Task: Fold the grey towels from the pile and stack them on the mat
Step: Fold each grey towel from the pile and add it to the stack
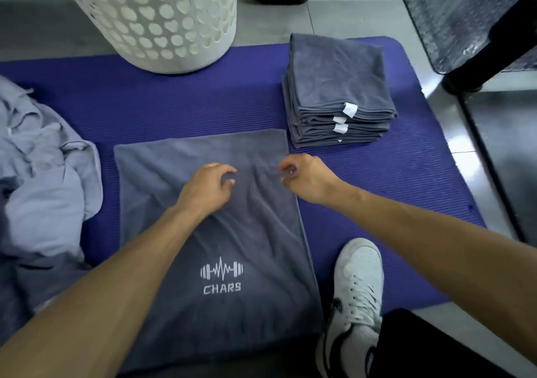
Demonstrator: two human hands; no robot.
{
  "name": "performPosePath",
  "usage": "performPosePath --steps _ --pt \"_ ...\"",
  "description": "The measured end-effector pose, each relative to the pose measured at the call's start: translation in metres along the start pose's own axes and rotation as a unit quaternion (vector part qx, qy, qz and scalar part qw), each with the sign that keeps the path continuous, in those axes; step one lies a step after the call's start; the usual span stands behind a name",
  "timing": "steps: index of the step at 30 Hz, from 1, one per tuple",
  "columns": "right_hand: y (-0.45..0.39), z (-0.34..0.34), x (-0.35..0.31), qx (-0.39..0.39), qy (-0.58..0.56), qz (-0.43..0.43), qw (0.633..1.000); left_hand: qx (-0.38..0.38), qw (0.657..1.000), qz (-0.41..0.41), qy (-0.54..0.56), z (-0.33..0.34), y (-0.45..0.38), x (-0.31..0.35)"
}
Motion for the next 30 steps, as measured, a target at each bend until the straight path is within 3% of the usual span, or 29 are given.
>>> performPosePath --steps 7,15,23,30 --pt "0.121 0.025 0.023 -0.004 -0.083 0.063 0.995 0.069 0.990 -0.045 0.115 -0.032 0.121 0.068" --pt "0.218 0.087 0.120 -0.005 -0.170 0.153 0.973 0.072 0.976 -0.060 0.196 0.018 0.235 0.101" --pt "0.213 0.138 0.161 0.049 -0.142 0.216 0.965 0.055 0.965 -0.124 0.223 0.047 0.288 0.106" --pt "0.194 0.160 0.183 0.018 -0.260 0.289 0.921 0.047 0.941 -0.166 0.292 0.062 0.297 0.116"
Point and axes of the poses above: each hand's wrist, its own y-axis away from the middle knuckle, its own z-axis out of the palm, x = y × z, the point moved 5 cm from there along -y, towards the middle knuckle, and after that the axes turned 15 degrees about z, right-handed, at the moved point
